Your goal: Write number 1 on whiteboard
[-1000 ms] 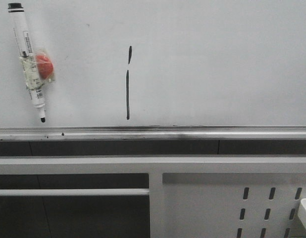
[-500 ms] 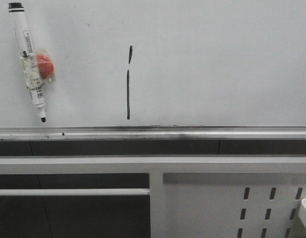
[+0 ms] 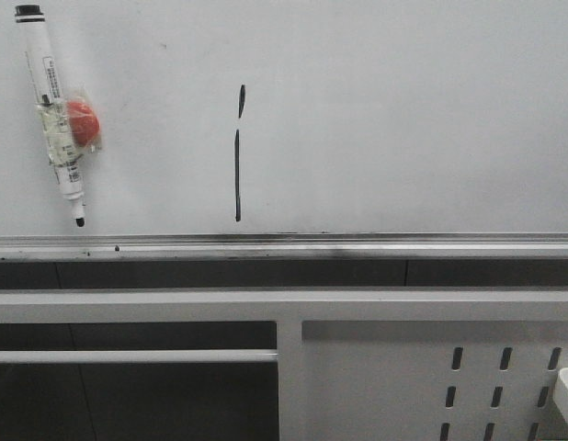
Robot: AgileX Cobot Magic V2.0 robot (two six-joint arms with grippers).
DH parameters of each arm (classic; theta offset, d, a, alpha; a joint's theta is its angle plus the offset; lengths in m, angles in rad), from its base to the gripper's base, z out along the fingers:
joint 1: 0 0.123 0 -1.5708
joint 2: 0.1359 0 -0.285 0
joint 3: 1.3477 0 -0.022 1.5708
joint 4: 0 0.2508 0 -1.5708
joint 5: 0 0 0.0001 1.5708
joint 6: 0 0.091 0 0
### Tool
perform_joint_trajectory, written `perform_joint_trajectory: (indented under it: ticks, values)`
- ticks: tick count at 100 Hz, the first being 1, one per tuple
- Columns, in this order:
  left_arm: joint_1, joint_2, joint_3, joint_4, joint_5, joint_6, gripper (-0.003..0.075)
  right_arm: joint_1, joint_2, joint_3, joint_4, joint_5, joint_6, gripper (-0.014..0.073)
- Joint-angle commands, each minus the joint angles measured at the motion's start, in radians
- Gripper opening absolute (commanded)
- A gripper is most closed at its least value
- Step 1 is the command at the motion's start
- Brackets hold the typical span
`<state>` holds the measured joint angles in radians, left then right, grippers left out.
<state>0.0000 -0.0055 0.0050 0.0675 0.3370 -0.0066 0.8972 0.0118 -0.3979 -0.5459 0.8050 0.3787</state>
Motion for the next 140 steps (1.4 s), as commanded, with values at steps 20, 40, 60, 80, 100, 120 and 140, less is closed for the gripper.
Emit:
perform_joint_trajectory:
  ticks: [20, 40, 60, 80, 100, 120, 140]
  values:
    - [-0.009, -0.021, 0.033, -0.006, -0.049, -0.001, -0.0020, -0.032, 0.017, 0.019, 0.308, -0.454, -0.179, -0.0050]
    - [-0.009, -0.021, 0.033, -0.006, -0.049, -0.001, -0.0020, -0.171, 0.017, 0.324, 0.479, -0.983, -0.239, -0.0050]
    - [-0.009, -0.021, 0.033, -0.006, -0.049, -0.001, -0.0020, -0.328, 0.024, 0.420, 0.546, -0.996, -0.239, -0.0050]
    - [-0.009, -0.021, 0.033, -0.006, -0.049, -0.001, -0.0020, -0.618, 0.024, 0.420, 0.546, -0.901, -0.265, -0.0050]
    - [-0.009, -0.021, 0.033, -0.006, -0.049, -0.001, -0.0020, -0.972, 0.024, 0.420, 0.494, -0.800, -0.293, -0.0050]
    - [-0.009, -0.021, 0.033, -0.006, -0.049, -0.001, -0.0020, -1.109, -0.012, 0.420, 0.476, -0.669, -0.293, -0.0050]
    - [-0.009, -0.021, 0.033, -0.008, -0.049, -0.001, -0.0020, -1.109, -0.040, 0.420, 0.508, -0.536, -0.293, -0.0050]
